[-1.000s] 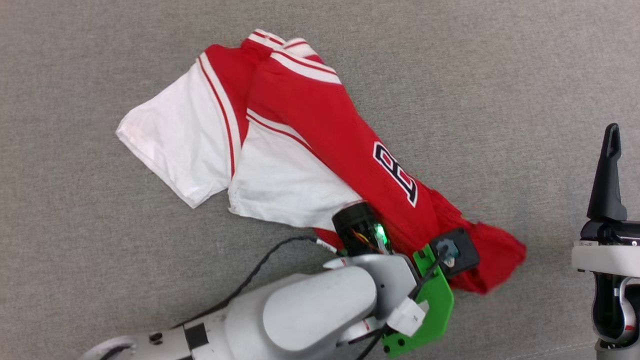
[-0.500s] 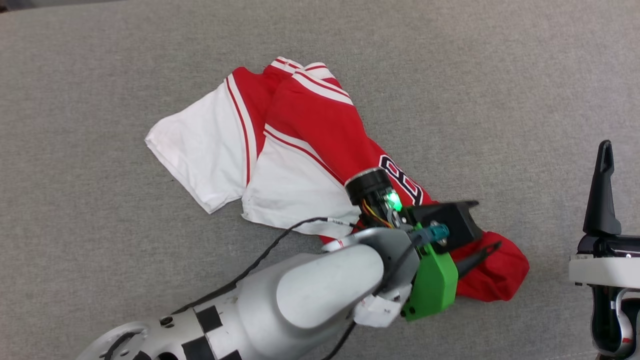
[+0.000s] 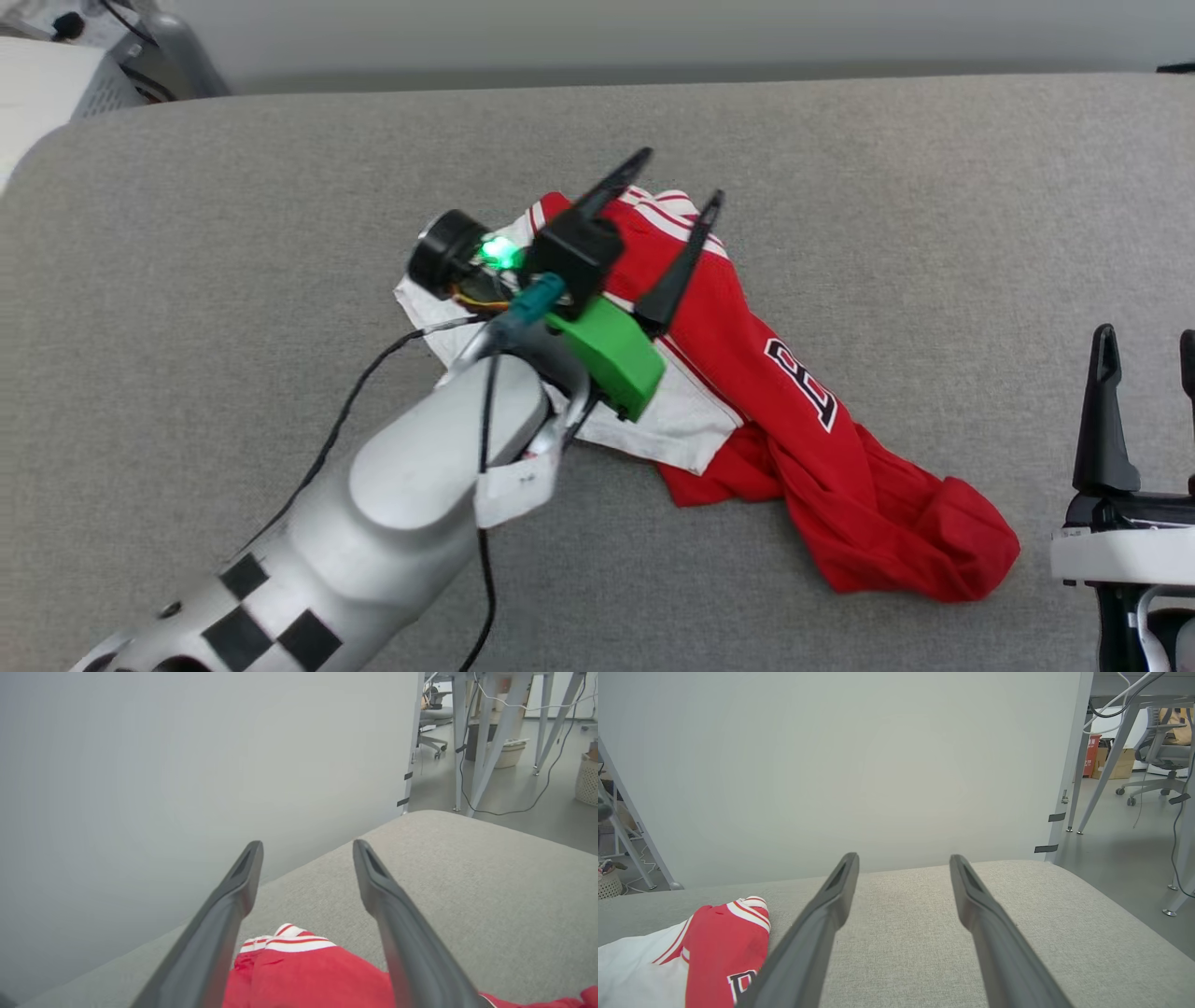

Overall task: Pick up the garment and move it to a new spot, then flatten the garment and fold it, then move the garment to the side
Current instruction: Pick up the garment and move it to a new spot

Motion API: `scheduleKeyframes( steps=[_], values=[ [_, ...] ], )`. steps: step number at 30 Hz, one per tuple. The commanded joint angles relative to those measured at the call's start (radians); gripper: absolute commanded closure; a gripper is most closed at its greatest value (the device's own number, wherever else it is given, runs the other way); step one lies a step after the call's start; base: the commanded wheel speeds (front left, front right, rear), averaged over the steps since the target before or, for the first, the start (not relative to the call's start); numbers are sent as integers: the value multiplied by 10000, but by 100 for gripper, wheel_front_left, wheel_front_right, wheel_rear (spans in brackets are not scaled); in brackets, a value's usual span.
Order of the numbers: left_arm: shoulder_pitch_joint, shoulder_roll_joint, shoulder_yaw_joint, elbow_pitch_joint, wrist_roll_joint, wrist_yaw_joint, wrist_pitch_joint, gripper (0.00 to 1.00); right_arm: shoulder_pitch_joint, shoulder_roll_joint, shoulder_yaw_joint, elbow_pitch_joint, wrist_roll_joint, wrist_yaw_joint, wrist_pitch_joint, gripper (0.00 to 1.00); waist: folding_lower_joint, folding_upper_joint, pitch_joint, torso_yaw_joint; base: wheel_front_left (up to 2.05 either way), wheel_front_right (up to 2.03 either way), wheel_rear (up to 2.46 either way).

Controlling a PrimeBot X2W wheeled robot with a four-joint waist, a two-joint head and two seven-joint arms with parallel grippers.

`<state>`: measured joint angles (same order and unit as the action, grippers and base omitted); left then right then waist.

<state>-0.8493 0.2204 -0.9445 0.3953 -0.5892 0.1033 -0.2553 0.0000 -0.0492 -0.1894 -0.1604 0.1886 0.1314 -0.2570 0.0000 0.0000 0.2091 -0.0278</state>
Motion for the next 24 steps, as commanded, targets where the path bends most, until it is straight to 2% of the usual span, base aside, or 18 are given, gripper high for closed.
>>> scheduleKeyframes(
  steps=[1, 8, 13, 19, 21, 22, 24],
  values=[
    [406, 195, 376, -348, 108, 166, -55, 0, 149, -11, 22, -8, -74, -7, -47, 0, 0, 0, -476, 417, 0, 0, 0],
    [2499, 1190, 2548, -1934, 1235, 1132, -62, 0, 486, -11, 145, -135, -179, -7, -47, 0, 0, 0, -885, 654, 0, 0, 0],
    [4080, 1307, 3974, -2698, 1822, 1486, -63, 0, 586, -11, 326, -202, -243, -7, -47, 0, 0, 0, -1049, 706, 0, 0, 0],
    [5838, 963, 5433, -3384, 2569, 1331, -63, 0, 765, -10, 611, -146, -288, -7, -47, 0, 0, 0, -1263, 718, 0, 0, 0],
    [6330, 770, 5803, -3514, 2791, 1145, -63, 0, 843, -10, 713, -67, -275, -7, -47, 0, 0, 0, -1312, 712, 0, 0, 0],
    [6956, 470, 6294, -3561, 3113, 782, -64, 0, 923, -10, 922, 43, -294, -7, -47, 0, 0, 0, -1371, 685, 0, 0, 0],
    [7261, 279, 6621, -3542, 3284, 567, -64, 0, 964, -10, 1106, 107, -313, -7, -47, 0, 0, 0, -1406, 669, 0, 0, 0]
  ],
)
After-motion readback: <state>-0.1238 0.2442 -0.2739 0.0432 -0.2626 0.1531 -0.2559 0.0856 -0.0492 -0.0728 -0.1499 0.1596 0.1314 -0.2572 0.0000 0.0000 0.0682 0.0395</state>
